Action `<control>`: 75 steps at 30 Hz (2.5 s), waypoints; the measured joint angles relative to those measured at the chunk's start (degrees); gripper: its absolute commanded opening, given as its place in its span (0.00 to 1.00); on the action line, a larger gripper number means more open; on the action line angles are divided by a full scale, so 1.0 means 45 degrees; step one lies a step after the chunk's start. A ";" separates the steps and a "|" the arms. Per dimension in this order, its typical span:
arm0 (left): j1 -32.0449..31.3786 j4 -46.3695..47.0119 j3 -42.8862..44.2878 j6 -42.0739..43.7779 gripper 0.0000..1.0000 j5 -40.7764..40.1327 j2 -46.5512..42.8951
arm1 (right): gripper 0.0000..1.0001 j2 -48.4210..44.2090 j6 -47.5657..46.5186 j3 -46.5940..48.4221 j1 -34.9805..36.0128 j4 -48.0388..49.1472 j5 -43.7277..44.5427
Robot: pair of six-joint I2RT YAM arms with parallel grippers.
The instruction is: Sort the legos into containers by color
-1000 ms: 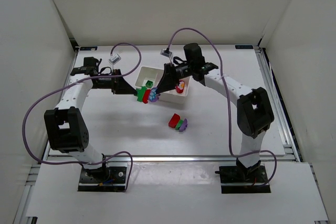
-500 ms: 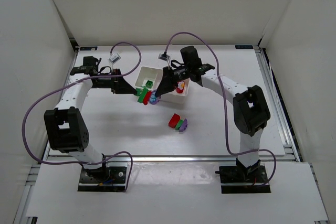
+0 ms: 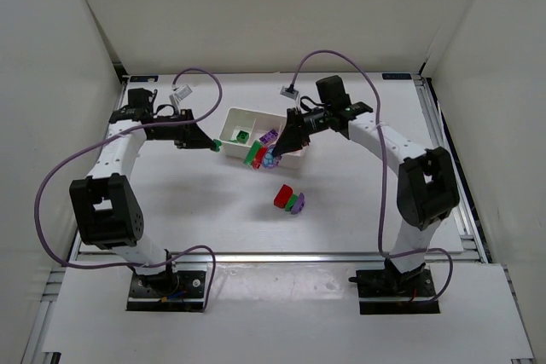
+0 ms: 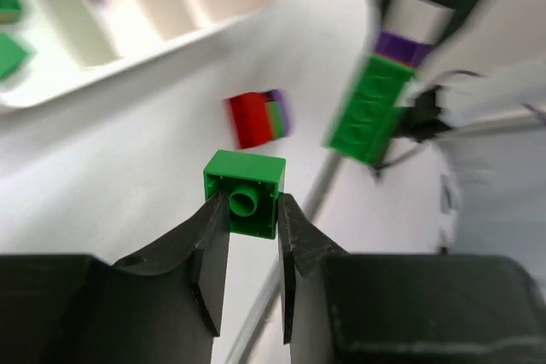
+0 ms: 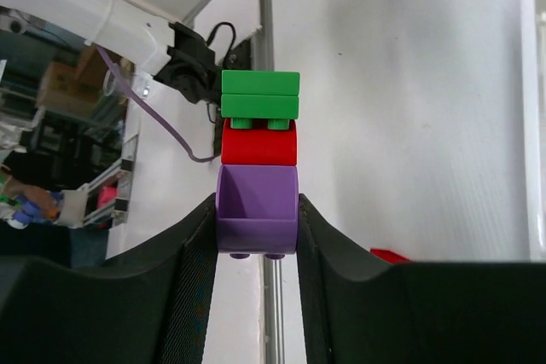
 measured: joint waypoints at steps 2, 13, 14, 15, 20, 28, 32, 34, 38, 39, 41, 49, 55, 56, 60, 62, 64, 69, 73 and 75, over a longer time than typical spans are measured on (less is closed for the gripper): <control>-0.0316 0.0899 0.0010 -0.0787 0.10 -0.1511 0.0005 | 0.00 -0.0534 -0.0369 -0.0374 -0.0170 -0.0330 0.0272; -0.2905 0.3876 0.2069 -0.3337 0.12 -0.7538 0.2176 | 0.00 -0.2011 -0.1671 -0.1030 -0.0967 -0.1603 0.1666; -0.3055 0.3949 0.2191 -0.3410 0.13 -0.7815 0.2414 | 0.00 -0.2011 -0.1690 -0.1044 -0.1005 -0.1632 0.1734; -0.3162 0.4036 0.2288 -0.3463 0.15 -0.8009 0.2623 | 0.00 -0.2011 -0.1724 -0.1054 -0.1049 -0.1647 0.1807; -0.3317 0.4284 0.2827 -0.3609 0.27 -0.8888 0.3759 | 0.00 -0.2011 -0.1841 -0.1059 -0.1190 -0.1676 0.2006; -0.3361 0.4284 0.3463 -0.3687 0.57 -0.9180 0.4648 | 0.00 -0.2011 -0.1933 -0.1059 -0.1321 -0.1695 0.2011; -0.3337 0.4566 0.3560 -0.3750 0.62 -0.7786 0.4561 | 0.00 -0.1860 -0.2157 -0.0996 -0.1321 -0.1719 0.1763; -0.3211 0.5149 0.3283 -0.3993 0.62 -0.6334 0.4318 | 0.00 -0.1666 -0.2273 -0.0889 -0.1321 -0.1749 0.1501; -0.2725 0.5931 0.2667 -0.4818 0.61 -0.2691 0.3589 | 0.00 -0.0976 -0.2312 -0.0379 -0.1316 -0.1787 0.0840; -0.2642 0.6052 0.2613 -0.4988 0.61 -0.1778 0.3458 | 0.00 -0.0821 -0.2312 -0.0219 -0.1307 -0.1787 0.0670; -0.2467 0.6217 0.2414 -0.5260 0.61 -0.0330 0.3133 | 0.00 -0.0568 -0.2293 0.0034 -0.1258 -0.1773 0.0364; -0.2705 0.5931 0.1569 -0.5323 0.64 0.2676 0.2429 | 0.00 -0.0083 -0.2040 0.0763 -0.0894 -0.1511 -0.0573; -0.2968 0.5343 0.1477 -0.4711 0.66 0.3118 0.2404 | 0.00 0.0238 -0.1501 0.1103 -0.0738 -0.1001 -0.0947; -0.2987 0.5304 0.1477 -0.4629 0.66 0.3152 0.2404 | 0.00 0.0272 -0.1389 0.1103 -0.0733 -0.0913 -0.0971; -0.3060 0.5124 0.1477 -0.4396 0.66 0.3220 0.2385 | 0.00 0.0403 -0.0962 0.1103 -0.0709 -0.0554 -0.0967; -0.3079 0.5071 0.1477 -0.4318 0.66 0.3225 0.2385 | 0.00 0.0432 -0.0835 0.1103 -0.0695 -0.0471 -0.0971; -0.3079 0.5027 0.1477 -0.4250 0.66 0.3230 0.2385 | 0.00 0.0491 -0.0733 0.1132 -0.0680 -0.0330 -0.0971; -0.3079 0.4886 0.1477 -0.4109 0.66 0.3240 0.2380 | 0.00 0.0695 -0.0369 0.1190 -0.0670 0.0044 -0.0967; -0.3133 0.4789 0.1472 -0.4046 0.66 0.3254 0.2380 | 0.00 0.0835 -0.0185 0.1268 -0.0670 0.0170 -0.0962; -0.3177 0.4755 0.1472 -0.4022 0.66 0.3264 0.2380 | 0.00 0.0874 -0.0141 0.1277 -0.0670 0.0194 -0.0962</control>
